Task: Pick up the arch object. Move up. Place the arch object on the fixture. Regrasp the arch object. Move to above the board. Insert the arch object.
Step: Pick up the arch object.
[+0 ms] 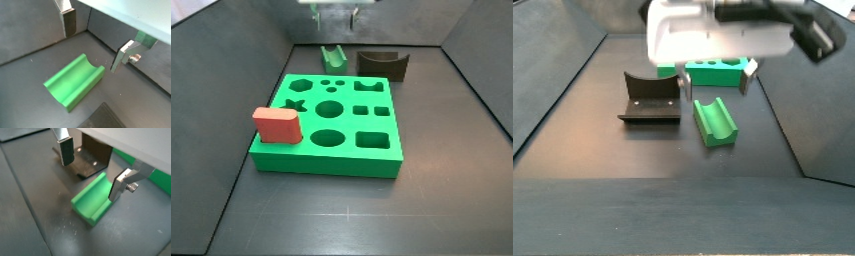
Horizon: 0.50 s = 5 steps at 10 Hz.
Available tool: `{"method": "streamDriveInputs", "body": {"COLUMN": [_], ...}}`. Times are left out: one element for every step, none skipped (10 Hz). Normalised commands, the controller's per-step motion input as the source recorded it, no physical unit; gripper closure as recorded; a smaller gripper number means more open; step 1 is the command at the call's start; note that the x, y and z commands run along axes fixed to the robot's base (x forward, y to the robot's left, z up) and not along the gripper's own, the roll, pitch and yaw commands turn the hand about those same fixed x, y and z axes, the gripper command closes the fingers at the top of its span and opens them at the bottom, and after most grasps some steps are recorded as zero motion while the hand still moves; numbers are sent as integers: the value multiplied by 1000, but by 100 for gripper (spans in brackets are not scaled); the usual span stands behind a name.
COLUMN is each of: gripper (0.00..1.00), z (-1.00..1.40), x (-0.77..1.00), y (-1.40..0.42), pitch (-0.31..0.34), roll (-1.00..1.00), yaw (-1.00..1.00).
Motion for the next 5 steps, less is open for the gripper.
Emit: {"method": "streamDriveInputs", "body": {"gripper": [0,0,0,0,0], "z": [-783,-697,-731,-700,-577], "x": [0,9,0,-69,-123], "y": [109,74,0,-17,-14], "pitch": [-106,-140,-133,-143,-139], "roll": [-160,-180,-129,-124,-129], "yaw": [206,214,229,166,103]}}
